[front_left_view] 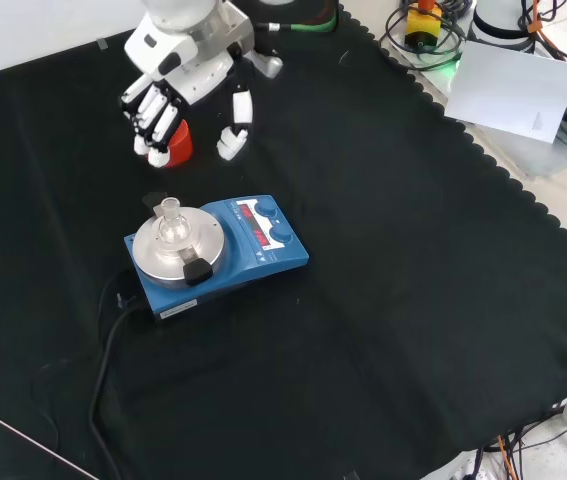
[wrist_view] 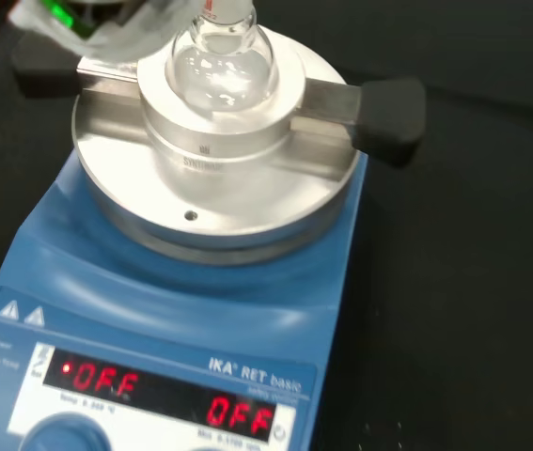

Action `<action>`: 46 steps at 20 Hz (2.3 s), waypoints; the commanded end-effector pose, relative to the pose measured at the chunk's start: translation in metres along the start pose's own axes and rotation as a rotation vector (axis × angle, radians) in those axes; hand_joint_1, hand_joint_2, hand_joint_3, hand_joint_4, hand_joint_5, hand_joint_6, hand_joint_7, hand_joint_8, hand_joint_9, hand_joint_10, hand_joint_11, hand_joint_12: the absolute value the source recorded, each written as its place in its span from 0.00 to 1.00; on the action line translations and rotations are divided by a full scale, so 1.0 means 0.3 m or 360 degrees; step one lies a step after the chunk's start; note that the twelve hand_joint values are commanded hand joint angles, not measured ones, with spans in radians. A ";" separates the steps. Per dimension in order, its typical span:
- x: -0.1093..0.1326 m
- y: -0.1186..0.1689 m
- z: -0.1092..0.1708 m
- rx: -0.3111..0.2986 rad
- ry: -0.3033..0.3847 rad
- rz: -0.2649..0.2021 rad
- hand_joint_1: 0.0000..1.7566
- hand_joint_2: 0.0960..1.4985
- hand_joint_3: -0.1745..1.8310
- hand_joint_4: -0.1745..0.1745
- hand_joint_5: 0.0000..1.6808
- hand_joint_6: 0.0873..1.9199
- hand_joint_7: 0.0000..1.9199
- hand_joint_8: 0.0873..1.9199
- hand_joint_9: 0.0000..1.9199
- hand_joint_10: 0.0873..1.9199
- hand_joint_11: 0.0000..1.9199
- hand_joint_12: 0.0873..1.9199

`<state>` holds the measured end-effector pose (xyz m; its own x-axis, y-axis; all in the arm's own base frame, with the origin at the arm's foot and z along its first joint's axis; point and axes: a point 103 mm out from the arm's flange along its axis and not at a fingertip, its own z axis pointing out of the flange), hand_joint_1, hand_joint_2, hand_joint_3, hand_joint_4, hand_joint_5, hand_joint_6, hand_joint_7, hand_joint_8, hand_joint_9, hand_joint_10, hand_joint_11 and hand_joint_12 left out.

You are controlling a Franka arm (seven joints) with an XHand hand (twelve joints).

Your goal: Turn on the heater.

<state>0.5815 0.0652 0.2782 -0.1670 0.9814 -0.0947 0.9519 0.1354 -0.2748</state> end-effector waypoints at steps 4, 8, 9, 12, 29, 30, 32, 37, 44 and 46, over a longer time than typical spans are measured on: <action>-0.045 -0.097 -0.013 -0.0058 0.0042 0.0026 0.45 0.35 0.40 0.56 0.28 0.15 0.14 0.29 0.22 0.31 0.01 0.73; -0.027 -0.174 0.001 -0.0129 0.0005 0.0026 0.46 0.35 0.40 0.56 0.28 0.14 0.14 0.29 0.21 0.31 0.01 0.74; -0.012 -0.219 0.007 -0.0132 -0.0002 0.0036 0.46 0.35 0.40 0.56 0.28 0.14 0.14 0.29 0.21 0.31 0.01 0.74; 0.017 -0.307 0.017 -0.0024 -0.0001 0.0052 0.50 0.36 0.41 0.58 0.29 0.13 0.20 0.29 0.24 0.31 0.06 0.74; 0.099 -0.458 0.221 0.0209 -0.0120 0.0079 0.60 0.34 0.48 0.49 0.28 0.08 0.54 0.29 0.65 0.19 0.50 0.55; 0.102 -0.456 0.225 0.0225 -0.0125 0.0075 0.61 0.35 0.48 0.48 0.28 0.08 0.55 0.29 0.66 0.18 0.52 0.54; 0.111 -0.454 0.234 0.0238 -0.0128 0.0062 0.61 0.35 0.48 0.46 0.28 0.08 0.57 0.30 0.68 0.18 0.56 0.50; 0.136 -0.446 0.264 0.0284 -0.0134 0.0046 0.62 0.36 0.47 0.43 0.31 0.08 0.60 0.32 0.72 0.17 0.65 0.42; 0.140 -0.444 0.292 0.0475 -0.0165 0.0065 0.64 0.38 0.45 0.34 0.31 0.13 0.67 0.45 0.81 0.37 0.90 0.38; 0.138 -0.450 0.293 0.0477 -0.0166 0.0067 0.64 0.38 0.45 0.34 0.30 0.15 0.69 0.47 0.81 0.41 0.92 0.46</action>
<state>0.4270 0.0763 0.2300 -0.1691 0.9669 -0.1912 0.8652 0.0527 -0.4987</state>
